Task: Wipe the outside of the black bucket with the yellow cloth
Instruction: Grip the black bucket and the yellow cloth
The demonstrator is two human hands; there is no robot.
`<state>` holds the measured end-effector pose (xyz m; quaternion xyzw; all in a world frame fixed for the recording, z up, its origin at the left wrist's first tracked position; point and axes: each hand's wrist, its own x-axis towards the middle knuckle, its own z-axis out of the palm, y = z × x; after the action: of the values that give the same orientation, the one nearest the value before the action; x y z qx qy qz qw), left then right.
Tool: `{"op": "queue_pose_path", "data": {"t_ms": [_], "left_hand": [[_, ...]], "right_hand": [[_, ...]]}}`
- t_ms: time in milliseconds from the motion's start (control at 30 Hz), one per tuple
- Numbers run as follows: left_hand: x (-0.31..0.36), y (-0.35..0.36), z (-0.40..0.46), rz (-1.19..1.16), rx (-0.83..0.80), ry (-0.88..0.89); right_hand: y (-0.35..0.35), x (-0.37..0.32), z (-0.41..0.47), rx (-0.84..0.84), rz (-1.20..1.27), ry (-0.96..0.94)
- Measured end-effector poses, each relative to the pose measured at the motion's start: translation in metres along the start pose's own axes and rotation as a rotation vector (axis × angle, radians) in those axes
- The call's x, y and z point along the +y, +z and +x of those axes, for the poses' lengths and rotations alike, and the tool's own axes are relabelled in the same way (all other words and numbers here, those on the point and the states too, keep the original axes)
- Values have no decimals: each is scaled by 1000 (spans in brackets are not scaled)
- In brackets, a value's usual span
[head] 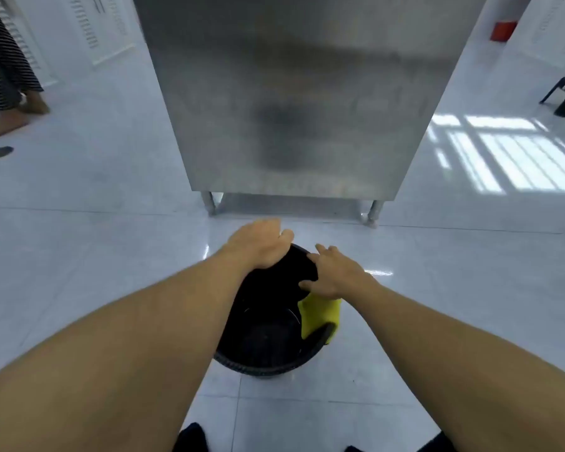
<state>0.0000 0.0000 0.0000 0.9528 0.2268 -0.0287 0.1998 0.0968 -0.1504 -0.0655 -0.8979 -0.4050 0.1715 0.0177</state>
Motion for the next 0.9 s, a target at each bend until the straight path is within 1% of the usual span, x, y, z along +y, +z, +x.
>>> {"op": "queue_pose_path", "data": {"t_ms": [67, 167, 233, 333, 400, 467, 600, 733, 833, 900], "left_hand": [[-4, 15, -8, 11, -64, 3], [-11, 43, -22, 11, -236, 5], [-16, 54, -31, 11, -369, 50], [-22, 68, -52, -65, -543, 99], [-22, 78, -65, -61, -621, 107], [-15, 88, -72, -3, -676, 131], [0, 109, -80, 140, -707, 241], [-2, 111, -83, 222, -673, 284], [-5, 111, -88, 286, -638, 326], [-5, 109, -91, 311, -579, 352]], "right_hand": [[14, 1, -10, -49, -45, 7], [42, 7, -26, -110, -70, 25], [54, 8, -31, -85, -37, 28], [66, 4, -30, -12, 8, 65], [70, 2, -30, 24, 48, 105], [70, 1, -33, 45, 67, 146], [67, -2, -33, 70, 105, 215], [69, -1, -29, 185, 226, 198], [71, 0, -30, 281, 398, 249], [71, -2, -31, 362, 561, 297]]}}
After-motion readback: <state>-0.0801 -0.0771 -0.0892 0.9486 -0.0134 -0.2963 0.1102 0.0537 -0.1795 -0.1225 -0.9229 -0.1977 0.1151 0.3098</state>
